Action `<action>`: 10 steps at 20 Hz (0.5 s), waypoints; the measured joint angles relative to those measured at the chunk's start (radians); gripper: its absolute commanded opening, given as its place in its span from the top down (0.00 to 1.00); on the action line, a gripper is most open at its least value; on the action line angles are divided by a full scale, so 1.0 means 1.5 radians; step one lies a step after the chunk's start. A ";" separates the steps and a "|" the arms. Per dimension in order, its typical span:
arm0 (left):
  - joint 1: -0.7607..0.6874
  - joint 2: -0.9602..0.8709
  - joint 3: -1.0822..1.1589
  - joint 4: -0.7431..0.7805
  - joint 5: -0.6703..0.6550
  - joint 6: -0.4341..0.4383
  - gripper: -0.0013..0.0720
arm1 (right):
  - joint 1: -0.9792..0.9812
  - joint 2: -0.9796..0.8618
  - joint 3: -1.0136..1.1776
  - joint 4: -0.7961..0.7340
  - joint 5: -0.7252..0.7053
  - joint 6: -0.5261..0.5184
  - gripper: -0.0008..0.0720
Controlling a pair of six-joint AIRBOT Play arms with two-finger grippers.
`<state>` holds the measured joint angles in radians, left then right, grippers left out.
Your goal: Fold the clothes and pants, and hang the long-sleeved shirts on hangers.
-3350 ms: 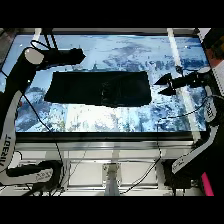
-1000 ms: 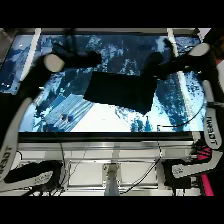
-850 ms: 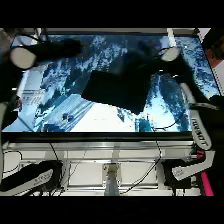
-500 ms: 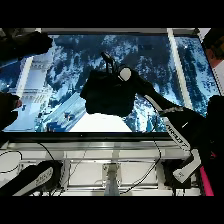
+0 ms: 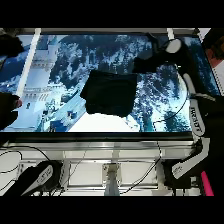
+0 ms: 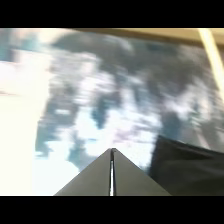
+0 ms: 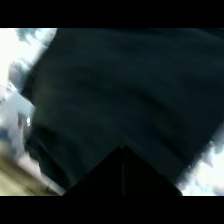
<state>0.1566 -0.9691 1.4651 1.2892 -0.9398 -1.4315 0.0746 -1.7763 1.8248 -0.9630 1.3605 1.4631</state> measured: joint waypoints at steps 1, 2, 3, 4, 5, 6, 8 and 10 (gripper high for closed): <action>0.022 0.016 0.000 0.002 -0.003 0.006 0.97 | -0.034 0.002 -0.021 0.013 0.040 -0.012 0.94; 0.044 0.033 0.000 0.004 -0.006 0.012 0.97 | -0.063 0.003 -0.048 0.028 0.071 -0.019 0.86; 0.064 0.048 0.000 0.005 -0.009 0.014 0.97 | -0.085 0.004 -0.076 0.049 0.085 -0.022 0.39; 0.083 0.064 0.000 0.006 -0.009 0.017 0.97 | -0.101 0.004 -0.108 0.069 0.092 -0.024 0.07; 0.100 0.077 0.000 0.007 -0.009 0.019 0.97 | -0.112 0.002 -0.142 0.090 0.098 -0.025 0.05; 0.113 0.087 0.000 0.007 -0.009 0.020 0.97 | -0.118 -0.002 -0.171 0.108 0.102 -0.025 0.05; 0.134 0.104 0.000 0.008 -0.007 0.023 0.95 | -0.120 -0.019 -0.210 0.130 0.102 -0.018 0.05; 0.145 0.113 0.000 0.009 -0.007 0.025 0.95 | -0.112 -0.042 -0.230 0.158 0.102 -0.009 0.05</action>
<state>0.3740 -0.8001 1.4651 1.3025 -0.9508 -1.3945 -0.0929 -1.8397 1.4792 -0.7261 1.5135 1.4494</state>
